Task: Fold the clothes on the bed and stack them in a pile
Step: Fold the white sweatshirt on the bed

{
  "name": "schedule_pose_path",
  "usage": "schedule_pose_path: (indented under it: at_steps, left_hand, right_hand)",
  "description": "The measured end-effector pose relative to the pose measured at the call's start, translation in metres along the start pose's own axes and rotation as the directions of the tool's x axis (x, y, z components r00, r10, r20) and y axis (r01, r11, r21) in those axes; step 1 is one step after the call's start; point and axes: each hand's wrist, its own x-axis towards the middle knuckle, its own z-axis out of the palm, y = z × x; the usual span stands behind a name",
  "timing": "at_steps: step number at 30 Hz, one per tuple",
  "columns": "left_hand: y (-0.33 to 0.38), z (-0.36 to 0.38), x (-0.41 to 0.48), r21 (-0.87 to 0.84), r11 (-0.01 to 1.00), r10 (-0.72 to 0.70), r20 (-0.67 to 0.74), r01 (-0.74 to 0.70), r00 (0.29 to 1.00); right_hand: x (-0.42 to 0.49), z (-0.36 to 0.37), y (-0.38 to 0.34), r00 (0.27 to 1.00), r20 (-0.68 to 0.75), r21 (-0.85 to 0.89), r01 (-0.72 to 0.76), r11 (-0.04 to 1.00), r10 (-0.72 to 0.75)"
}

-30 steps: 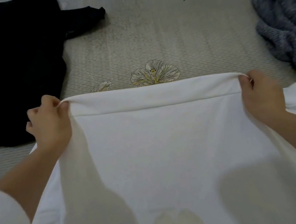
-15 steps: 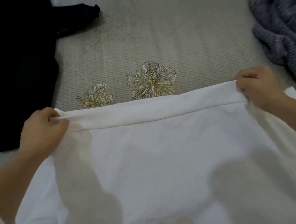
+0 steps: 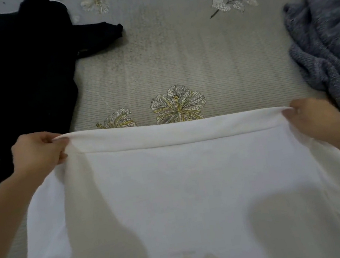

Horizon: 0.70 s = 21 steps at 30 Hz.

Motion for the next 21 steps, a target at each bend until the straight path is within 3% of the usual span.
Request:
schedule_pose_path:
  at_steps: [2, 4, 5, 6, 8, 11, 14, 17, 21]
  left_hand:
    - [0.003, 0.008, 0.004, -0.082, 0.993, -0.086, -0.027, 0.084, 0.996]
    - [0.010, 0.017, 0.007, -0.183, 0.974, -0.154, -0.086, 0.136, 0.984]
    - [0.014, 0.023, 0.006, -0.223, 0.963, -0.181, -0.119, 0.151, 0.976]
    - [0.018, 0.029, 0.005, -0.220, 0.964, -0.187, -0.147, 0.152, 0.971]
    - [0.021, 0.043, -0.002, -0.045, 0.996, -0.081, -0.146, 0.075, 0.986]
    - [0.020, 0.065, -0.040, 0.185, 0.966, 0.175, 0.041, -0.179, 0.984]
    - [0.011, 0.093, -0.107, 0.298, 0.789, 0.479, 0.249, -0.537, 0.842]
    - [-0.010, 0.122, -0.178, 0.295, 0.692, 0.476, 0.500, -0.659, 0.724]
    - [-0.016, 0.148, -0.240, 0.349, 0.727, 0.388, 0.502, -0.591, 0.773]
  right_hand:
    - [0.004, 0.007, -0.007, 0.983, -0.038, 0.318, -0.161, 0.934, 0.182]
    - [0.011, 0.013, -0.017, 0.941, 0.033, 0.646, -0.276, 0.712, 0.336]
    - [0.015, 0.019, -0.020, 0.940, 0.049, 0.725, -0.266, 0.635, 0.338]
    - [0.018, 0.024, -0.023, 0.951, 0.056, 0.734, -0.246, 0.633, 0.305]
    - [0.015, 0.032, -0.031, 0.979, 0.063, 0.638, -0.189, 0.746, 0.195]
    - [-0.018, 0.044, -0.042, 0.998, -0.013, 0.455, 0.054, 0.889, -0.054]
    - [-0.070, 0.065, -0.050, 0.941, -0.125, 0.256, 0.336, 0.906, -0.314]
    - [-0.106, 0.088, -0.039, 0.903, 0.028, 0.058, 0.426, 0.903, -0.428]
    - [-0.131, 0.096, 0.002, 0.930, 0.090, -0.009, 0.360, 0.933, -0.358]
